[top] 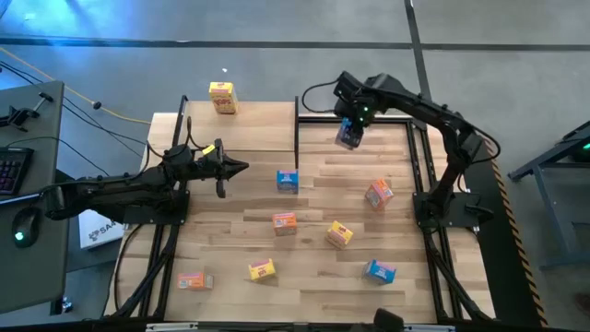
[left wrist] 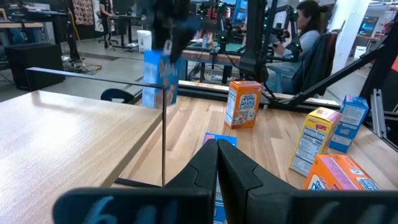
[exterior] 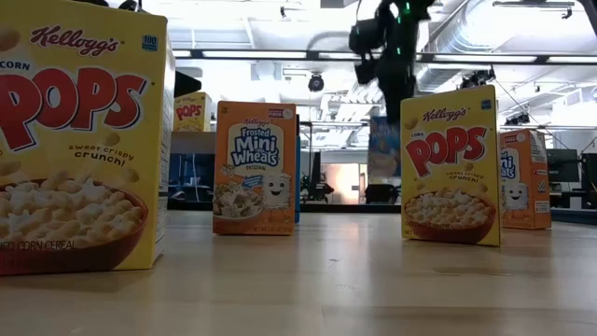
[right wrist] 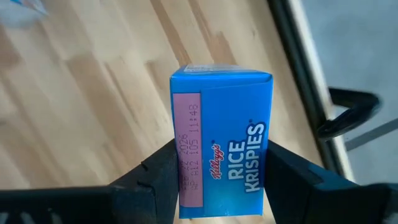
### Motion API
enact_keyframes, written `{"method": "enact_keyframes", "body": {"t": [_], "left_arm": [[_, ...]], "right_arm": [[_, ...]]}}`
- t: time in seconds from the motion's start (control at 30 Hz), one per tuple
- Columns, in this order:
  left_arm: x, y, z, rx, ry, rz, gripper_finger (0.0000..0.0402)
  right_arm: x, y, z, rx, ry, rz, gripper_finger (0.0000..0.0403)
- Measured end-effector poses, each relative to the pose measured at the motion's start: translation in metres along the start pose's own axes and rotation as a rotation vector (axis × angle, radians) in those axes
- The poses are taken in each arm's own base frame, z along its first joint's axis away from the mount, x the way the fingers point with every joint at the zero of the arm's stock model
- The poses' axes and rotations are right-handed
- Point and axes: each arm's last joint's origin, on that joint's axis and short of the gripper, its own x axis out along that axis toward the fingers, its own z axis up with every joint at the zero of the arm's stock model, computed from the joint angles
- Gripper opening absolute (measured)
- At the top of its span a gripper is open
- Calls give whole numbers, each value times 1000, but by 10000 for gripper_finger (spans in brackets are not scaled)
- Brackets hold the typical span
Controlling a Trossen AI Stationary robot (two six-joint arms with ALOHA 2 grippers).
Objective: Stack cereal on shelf
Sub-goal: Put the top blue cereal box on the shelf
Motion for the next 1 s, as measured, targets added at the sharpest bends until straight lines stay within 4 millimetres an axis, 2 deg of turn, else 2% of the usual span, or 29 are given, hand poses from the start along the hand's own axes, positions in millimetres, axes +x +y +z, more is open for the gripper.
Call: {"method": "enact_keyframes", "body": {"t": [0.17, 0.3, 0.43, 0.53, 0.67, 0.8, 1.0], "left_arm": [[0, 0, 0, -3, 0, 2, 3], [0, 0, 0, -4, 0, 3, 3], [0, 0, 0, -23, 0, 4, 3], [0, 0, 0, -28, 0, 4, 3], [0, 0, 0, -28, 0, 4, 3], [0, 0, -1, -29, 6, 4, 3], [0, 0, -2, -33, 17, 5, 3]], "right_arm": [[-52, 13, 10, -18, -131, -20, 174], [-90, 25, 20, -73, -322, -40, 174], [-117, 37, 36, -161, -567, -53, 174], [-127, 43, 48, -209, -738, -37, 174], [-115, 46, 69, -251, -816, 2, 174], [-84, 48, 87, -278, -747, 25, 174], [-49, 50, 100, -287, -638, 46, 174]]}}
